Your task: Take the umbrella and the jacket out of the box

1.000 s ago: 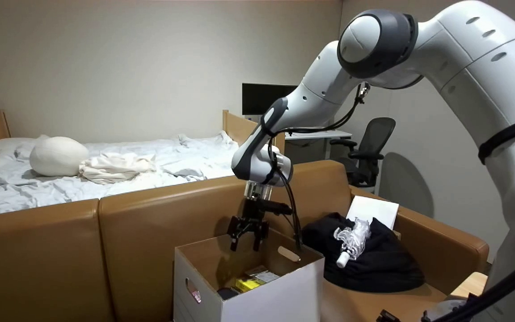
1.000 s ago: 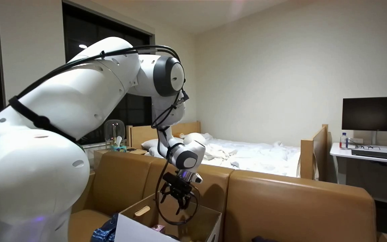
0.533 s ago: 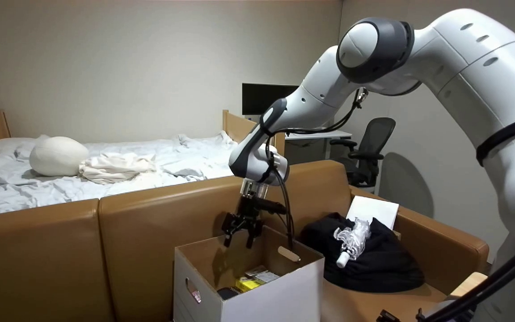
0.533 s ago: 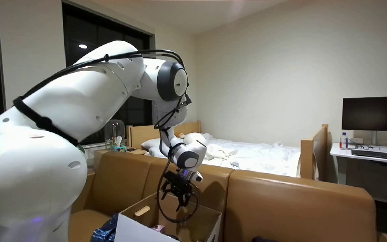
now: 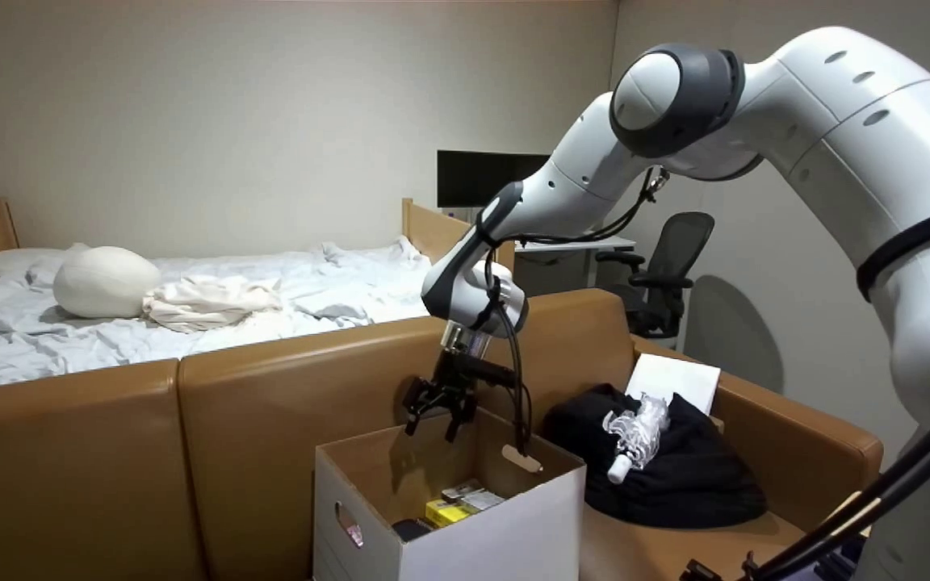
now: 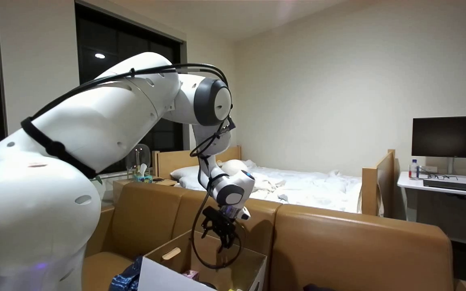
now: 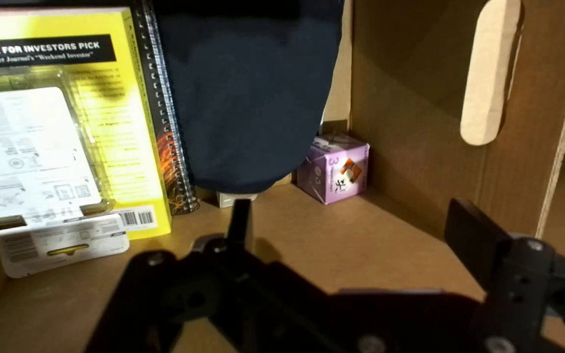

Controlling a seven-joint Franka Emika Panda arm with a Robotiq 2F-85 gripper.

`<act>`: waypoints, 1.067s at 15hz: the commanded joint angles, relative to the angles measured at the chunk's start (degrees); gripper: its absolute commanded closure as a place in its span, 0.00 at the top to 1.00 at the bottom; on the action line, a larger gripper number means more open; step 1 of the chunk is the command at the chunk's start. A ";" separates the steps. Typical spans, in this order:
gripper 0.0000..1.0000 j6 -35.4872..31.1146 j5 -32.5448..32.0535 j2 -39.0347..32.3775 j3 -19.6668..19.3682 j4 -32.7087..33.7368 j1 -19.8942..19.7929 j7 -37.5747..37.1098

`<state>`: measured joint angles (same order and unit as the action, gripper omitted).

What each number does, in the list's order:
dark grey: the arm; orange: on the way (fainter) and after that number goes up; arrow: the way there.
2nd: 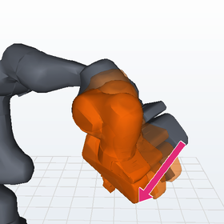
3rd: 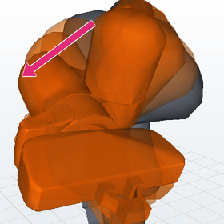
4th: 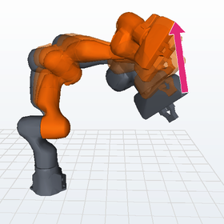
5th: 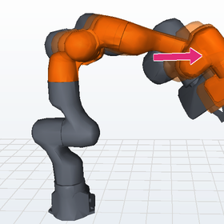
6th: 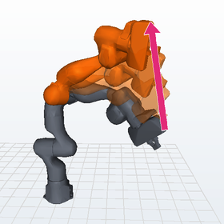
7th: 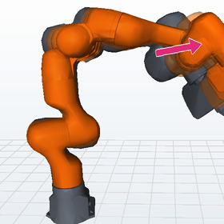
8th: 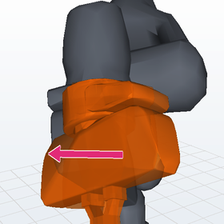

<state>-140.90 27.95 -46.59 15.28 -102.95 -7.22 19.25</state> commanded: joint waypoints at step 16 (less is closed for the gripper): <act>1.00 -10.71 -13.53 -8.99 -22.12 5.56 17.54 -44.72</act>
<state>-152.81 17.34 -53.50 -4.42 -99.64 7.74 -20.01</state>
